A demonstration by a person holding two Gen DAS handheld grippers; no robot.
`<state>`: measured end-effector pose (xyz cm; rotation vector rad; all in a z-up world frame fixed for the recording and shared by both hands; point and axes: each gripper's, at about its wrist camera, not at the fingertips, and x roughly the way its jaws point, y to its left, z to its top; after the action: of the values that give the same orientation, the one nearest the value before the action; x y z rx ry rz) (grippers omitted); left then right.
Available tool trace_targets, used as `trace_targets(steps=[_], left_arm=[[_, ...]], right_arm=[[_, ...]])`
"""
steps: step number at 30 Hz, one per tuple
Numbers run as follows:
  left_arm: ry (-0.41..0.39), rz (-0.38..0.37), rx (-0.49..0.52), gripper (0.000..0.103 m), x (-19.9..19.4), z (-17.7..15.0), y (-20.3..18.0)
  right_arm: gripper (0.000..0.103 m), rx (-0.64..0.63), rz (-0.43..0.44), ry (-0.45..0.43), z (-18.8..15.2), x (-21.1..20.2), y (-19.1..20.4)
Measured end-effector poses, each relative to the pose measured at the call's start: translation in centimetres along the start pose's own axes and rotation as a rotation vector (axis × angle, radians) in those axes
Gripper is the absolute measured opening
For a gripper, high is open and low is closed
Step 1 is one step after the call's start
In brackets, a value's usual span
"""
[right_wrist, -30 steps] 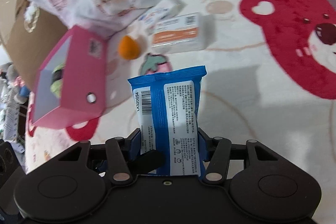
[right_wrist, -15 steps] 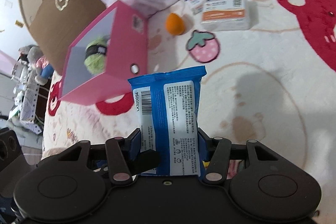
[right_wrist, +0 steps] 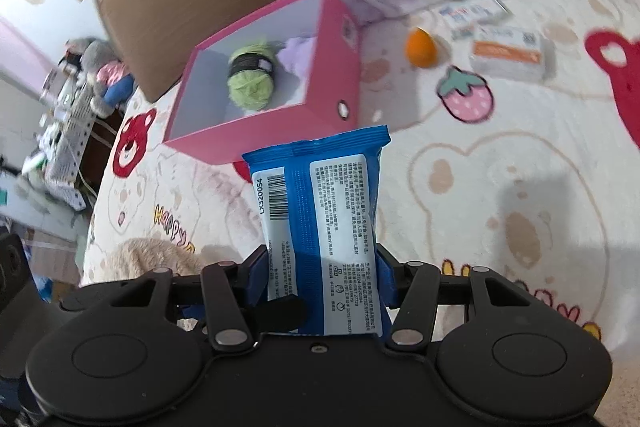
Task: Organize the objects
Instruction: 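Carry the blue packet with the right gripper toward the pink box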
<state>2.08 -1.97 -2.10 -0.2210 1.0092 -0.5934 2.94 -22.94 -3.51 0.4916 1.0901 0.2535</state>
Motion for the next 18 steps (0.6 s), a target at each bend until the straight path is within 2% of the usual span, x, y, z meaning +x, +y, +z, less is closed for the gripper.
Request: trace_targets(steps=[5,14,18], left_arm=[[-0.024,0.009,-0.005,0.021,-1.9,-0.1,0.3],[-0.095,-0.003,-0.014,0.021,-5.2,0.8,2.1],[-0.111,-0.001,-0.007,0.022,-5.7,2.4,3.2]], right_arm=[[0.059,-0.120,-0.029,-0.036,-0.3,-0.7,2.9],[0.058,-0.179,-0.015,-0.063,1.1,-1.0,6.4],[0.058,-0.204,-0.025,-0.077,2.4,-0.5,7.9]])
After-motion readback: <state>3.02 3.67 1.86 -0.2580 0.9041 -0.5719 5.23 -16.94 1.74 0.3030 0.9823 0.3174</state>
